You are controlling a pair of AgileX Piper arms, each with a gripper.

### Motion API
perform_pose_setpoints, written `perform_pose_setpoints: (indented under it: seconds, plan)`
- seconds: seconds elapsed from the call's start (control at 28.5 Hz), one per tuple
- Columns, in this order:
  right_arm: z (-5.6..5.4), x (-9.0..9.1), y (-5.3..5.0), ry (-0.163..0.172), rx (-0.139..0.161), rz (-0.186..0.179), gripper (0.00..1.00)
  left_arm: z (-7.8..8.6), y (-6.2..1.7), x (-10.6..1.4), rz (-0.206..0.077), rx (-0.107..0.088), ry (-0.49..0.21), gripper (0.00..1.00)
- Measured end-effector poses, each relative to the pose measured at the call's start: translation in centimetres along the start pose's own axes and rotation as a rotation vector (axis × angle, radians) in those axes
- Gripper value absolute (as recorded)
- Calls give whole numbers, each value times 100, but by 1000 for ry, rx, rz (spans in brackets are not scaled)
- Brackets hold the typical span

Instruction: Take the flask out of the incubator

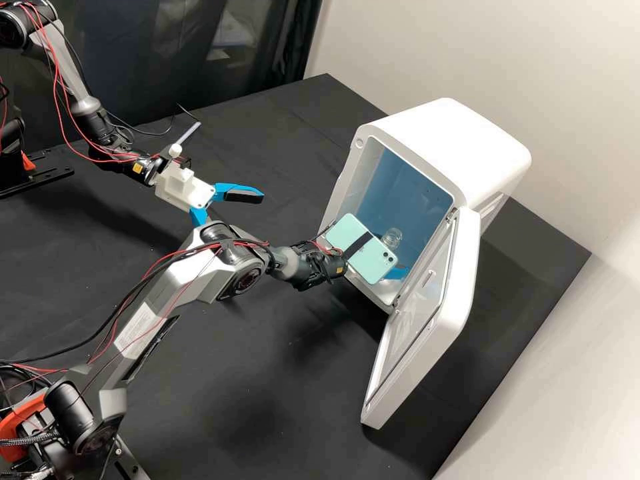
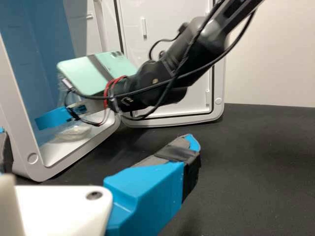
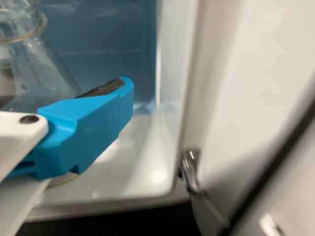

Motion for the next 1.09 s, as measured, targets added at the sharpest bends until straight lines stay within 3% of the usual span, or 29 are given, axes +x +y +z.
perform_pose_setpoints:
  seconds: [0.11, 0.35, 0.53, 0.74, 1.09]
  plan:
    - [-39, -177, 82, 50, 11, 29, 0, -1, -13, -10, -5, -1, 1, 100]
    - [-241, -586, 385, 214, 36, 127, 0, 0, -9, -13, -4, 0, 1, 100]
    - [-285, -817, 526, 281, 58, 167, 0, 16, -12, -11, -5, 0, -4, 100]
    - [-302, -990, 659, 323, 95, 219, 0, 21, -13, -11, -5, 0, -6, 100]
    - [-250, -1013, 602, 310, 85, 196, 0, 21, -13, -11, -5, 0, -6, 100]
